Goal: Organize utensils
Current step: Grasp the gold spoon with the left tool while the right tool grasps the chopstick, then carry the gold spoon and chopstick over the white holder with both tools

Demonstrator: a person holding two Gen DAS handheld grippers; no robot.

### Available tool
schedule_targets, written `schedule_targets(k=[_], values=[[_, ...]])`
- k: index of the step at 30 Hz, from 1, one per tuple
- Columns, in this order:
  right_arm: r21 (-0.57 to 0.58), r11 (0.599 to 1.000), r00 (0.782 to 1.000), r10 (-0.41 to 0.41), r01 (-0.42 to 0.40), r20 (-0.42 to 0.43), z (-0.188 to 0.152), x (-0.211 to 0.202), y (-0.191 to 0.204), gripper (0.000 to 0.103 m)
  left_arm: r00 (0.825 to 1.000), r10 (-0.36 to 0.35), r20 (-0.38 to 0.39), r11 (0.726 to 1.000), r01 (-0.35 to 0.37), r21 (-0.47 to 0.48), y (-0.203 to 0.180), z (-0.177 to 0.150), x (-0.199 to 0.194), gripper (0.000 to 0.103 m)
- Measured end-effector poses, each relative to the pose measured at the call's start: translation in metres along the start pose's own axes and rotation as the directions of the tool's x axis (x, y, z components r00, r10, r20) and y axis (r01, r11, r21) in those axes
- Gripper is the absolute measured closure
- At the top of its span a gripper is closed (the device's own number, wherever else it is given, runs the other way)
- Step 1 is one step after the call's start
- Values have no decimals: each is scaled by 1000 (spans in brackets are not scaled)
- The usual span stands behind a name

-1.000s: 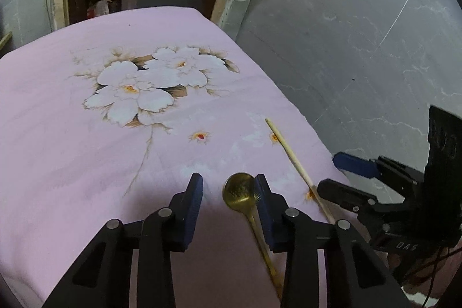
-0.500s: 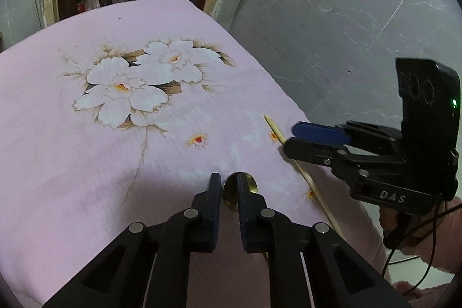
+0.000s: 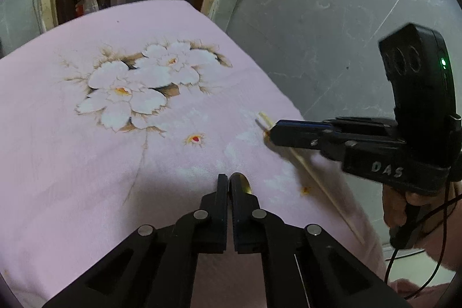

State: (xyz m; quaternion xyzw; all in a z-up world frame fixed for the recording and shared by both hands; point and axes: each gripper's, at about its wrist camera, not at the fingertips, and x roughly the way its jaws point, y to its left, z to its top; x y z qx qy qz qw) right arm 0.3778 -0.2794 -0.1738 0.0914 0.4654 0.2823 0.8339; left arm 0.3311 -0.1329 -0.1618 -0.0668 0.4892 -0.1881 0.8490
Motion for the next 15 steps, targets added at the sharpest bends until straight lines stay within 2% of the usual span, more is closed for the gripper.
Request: schedule_targets(k=[4,8,10,15], values=[[46,998,990,39,-46,135,-2,-30,8,99,998,26,57,1000,-26,-6,-3,-4,-26,100],[83,993,962,53,-78,267,-7,-60,23,99,985,91,144,996,-94,11,-13,-10,-62,100],[88,992,942,60,-94,329,-9,-74,31,99,972,119,202,992,-123,6,-16,-13,-85,100],[69,988,869,89,-140,487,-14,-107,70,99,934,174,313,984,-173,-31,-11,-18,-141,100]])
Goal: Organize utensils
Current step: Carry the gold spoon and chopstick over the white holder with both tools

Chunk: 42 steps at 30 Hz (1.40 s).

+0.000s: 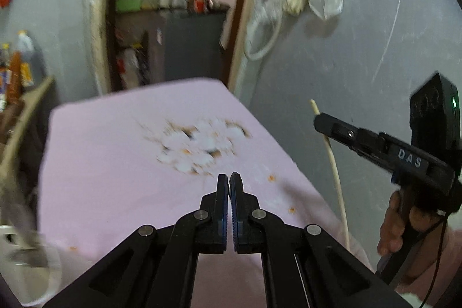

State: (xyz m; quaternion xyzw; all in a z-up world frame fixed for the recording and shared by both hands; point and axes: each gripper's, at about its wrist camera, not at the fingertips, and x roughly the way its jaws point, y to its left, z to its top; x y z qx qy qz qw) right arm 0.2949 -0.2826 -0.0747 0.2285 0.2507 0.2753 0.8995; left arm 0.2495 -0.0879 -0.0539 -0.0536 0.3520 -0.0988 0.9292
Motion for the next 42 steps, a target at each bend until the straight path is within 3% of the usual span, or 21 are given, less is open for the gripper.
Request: schedule_targets(k=[10,16,21,25,30,38,42], values=[[-158,987,981,43,-12,191,24,-11,130,99,982,115,149,993,-110,-44,60,34,-113,100],[-268,963,958,97,-23,270,31,-4,217,99,941,233,247,971,-210,-113,106,45,-175,100],[-290,951,929,199,-106,313,25,7,266,99,884,351,309,933,-304,-192,150,40,-218,100],[-274,950,910,243,-152,336,15,23,282,99,850,418,320,903,-353,-244,180,32,-234,100],[-230,959,911,239,-166,337,-2,54,280,99,808,506,302,860,-445,-250,203,21,-230,100],[-181,979,924,152,-92,352,-32,81,260,99,781,564,269,826,-528,-199,209,-1,-201,100],[-181,983,919,110,-43,379,-44,84,256,99,763,588,269,809,-555,-194,205,-10,-190,100]])
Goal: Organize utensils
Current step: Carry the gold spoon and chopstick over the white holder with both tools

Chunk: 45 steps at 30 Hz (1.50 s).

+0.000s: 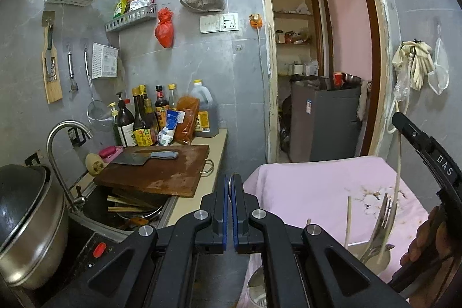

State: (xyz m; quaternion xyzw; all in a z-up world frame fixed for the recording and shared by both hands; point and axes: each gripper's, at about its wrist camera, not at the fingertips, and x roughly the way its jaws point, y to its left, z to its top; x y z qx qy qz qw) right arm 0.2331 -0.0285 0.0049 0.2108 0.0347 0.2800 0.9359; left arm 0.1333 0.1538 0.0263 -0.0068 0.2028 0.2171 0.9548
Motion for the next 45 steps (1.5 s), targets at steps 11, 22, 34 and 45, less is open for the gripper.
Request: schedule_targets(k=[11,22,34,45], values=[[14,1000,1000,-6,7,-31,-21,4,-5,99,1000,15,-24,1000,-14,19,-11,-25,10,100],[49,999,1000,13,-13,-4,-5,8,-4,99,999,-11,-37,1000,11,0,-7,-28,11,100],[12,1000,996,-14,15,-85,-18,7,-2,98,998,-34,-50,999,34,2,-8,-30,15,100],[-33,999,999,-9,7,-42,3,-10,4,98,997,-54,-64,999,54,0,-13,-30,19,100]])
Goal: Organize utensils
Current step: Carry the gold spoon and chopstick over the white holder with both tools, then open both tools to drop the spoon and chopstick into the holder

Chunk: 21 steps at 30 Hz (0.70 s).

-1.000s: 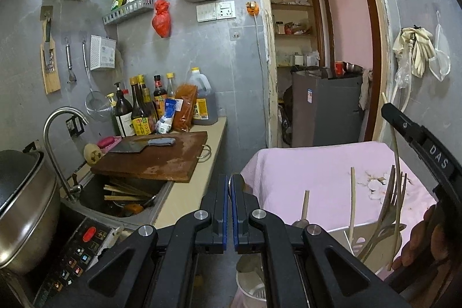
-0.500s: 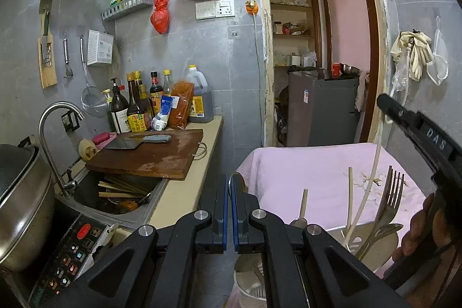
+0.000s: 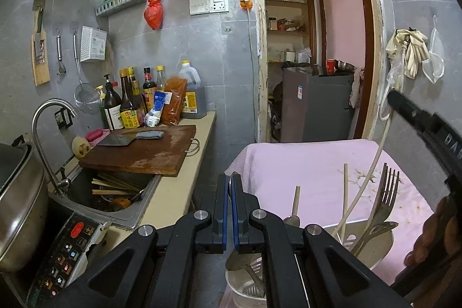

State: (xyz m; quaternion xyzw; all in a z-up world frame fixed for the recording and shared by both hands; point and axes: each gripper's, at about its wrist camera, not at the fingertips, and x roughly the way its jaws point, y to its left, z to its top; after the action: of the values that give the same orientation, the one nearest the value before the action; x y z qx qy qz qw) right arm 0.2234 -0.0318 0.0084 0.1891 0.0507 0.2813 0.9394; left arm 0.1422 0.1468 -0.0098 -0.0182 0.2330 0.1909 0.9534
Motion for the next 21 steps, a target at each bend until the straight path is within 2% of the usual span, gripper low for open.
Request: schedule_targets(k=[9,16,21], values=[[-23,999,999,23,-22,26,22,-14,0,98,1000,-2,0,1000,2,-1,-1,0,0,100],[1,1000,999,7,-7,-46,7,-13,-5,98,1000,-11,-12,1000,11,-1,-3,1,1,100],[-13,1000,996,0,-1,-84,2,-14,-5,98,997,-68,-31,997,67,-48,3,1,1,98]])
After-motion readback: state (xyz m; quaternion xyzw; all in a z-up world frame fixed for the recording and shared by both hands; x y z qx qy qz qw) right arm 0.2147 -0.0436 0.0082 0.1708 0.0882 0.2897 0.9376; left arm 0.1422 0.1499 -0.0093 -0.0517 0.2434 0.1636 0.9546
